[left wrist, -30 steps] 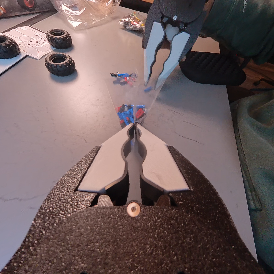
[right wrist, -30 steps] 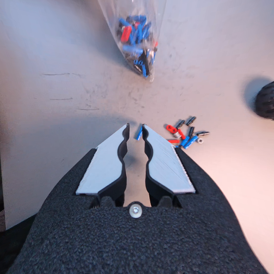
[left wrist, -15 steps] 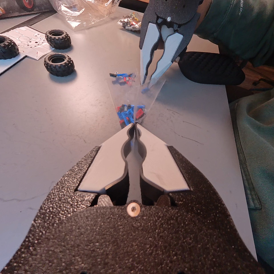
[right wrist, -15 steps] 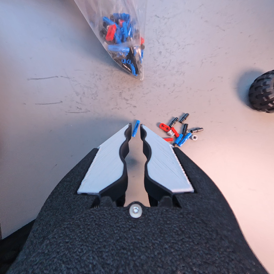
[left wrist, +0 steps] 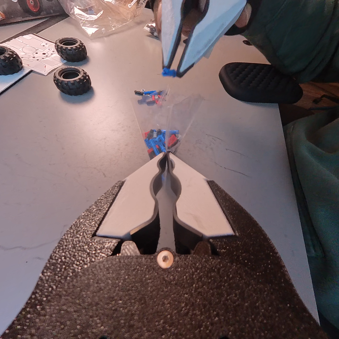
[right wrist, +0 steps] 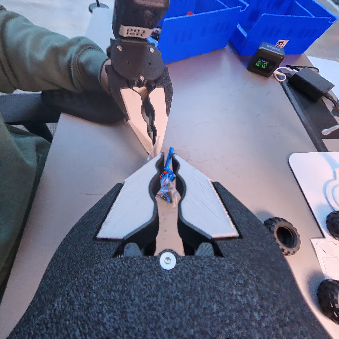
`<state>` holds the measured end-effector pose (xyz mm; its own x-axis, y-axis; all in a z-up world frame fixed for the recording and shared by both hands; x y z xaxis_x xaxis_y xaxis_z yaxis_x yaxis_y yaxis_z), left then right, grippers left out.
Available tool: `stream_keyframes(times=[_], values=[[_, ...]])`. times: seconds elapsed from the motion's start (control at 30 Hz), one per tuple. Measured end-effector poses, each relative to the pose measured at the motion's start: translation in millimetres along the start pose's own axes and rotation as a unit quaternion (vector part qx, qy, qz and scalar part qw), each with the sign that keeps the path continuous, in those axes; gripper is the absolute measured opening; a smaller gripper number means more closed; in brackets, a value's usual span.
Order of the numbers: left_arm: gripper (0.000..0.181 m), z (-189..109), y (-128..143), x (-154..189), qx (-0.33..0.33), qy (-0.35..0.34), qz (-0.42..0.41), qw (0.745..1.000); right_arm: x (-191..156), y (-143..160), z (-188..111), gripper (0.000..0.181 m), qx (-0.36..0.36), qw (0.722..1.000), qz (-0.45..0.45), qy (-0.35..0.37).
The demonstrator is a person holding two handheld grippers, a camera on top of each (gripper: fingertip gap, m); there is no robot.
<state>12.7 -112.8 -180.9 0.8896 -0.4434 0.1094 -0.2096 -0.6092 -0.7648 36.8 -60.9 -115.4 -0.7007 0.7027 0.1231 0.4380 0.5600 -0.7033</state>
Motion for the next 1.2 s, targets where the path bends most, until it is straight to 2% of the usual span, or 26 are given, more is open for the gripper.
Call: stream_keyframes(times=[0.07,0.17,0.2,0.33,0.43,0.67,0.8,0.93,1.13,1.2], values=[[0.0,-0.7,0.5,0.1,0.0,0.0,0.001,1.0,2.3,3.1,4.7,0.018,0.003,1.0,0.003,-0.002],[0.0,-1.5,1.0,0.0,-0.001,0.0,0.003,1.0,18.3,16.0,-11.1,0.013,0.022,0.999,0.04,0.007],[0.0,-1.4,1.0,0.2,-0.001,0.001,0.003,1.0,25.1,29.7,-15.1,0.01,0.004,0.999,0.039,0.017],[0.0,-0.5,0.7,1.7,-0.002,0.005,0.005,1.0,36.1,118.1,-11.1,0.01,-0.158,0.987,0.017,0.019],[0.0,-0.2,0.7,1.6,-0.001,0.003,0.004,1.0,27.9,143.2,-5.1,0.011,-0.176,0.984,0.03,-0.011],[0.0,0.9,0.4,0.6,0.004,0.008,-0.005,1.0,28.8,149.1,6.6,0.015,-0.197,0.98,-0.013,-0.029],[0.0,0.5,0.5,0.5,0.003,0.006,-0.002,1.0,27.2,152.7,2.3,0.013,-0.216,0.975,-0.005,-0.058],[0.0,0.6,0.5,1.0,0.003,0.01,-0.002,1.0,27.1,158.8,-0.4,0.013,-0.224,0.973,-0.003,-0.055],[0.0,0.7,0.5,2.1,0.002,0.01,0.002,1.0,25.1,157.9,0.1,0.006,-0.208,0.977,0.01,-0.051],[0.0,0.7,0.5,2.1,0.002,0.009,0.002,1.0,19.9,147.0,-0.2,0.006,-0.189,0.98,0.008,-0.058]])
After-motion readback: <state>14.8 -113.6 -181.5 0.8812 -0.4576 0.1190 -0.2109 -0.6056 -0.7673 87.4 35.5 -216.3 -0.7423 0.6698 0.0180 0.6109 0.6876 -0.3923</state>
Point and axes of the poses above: each gripper's, where its closed fingertips meet, z out along the fingers, y out of its underside, x = y × z across the jaws, the point moved 2 cm from there along -z, back along the fingers, and after that the axes turned 12 degrees about -x, right-handed, at the moved point
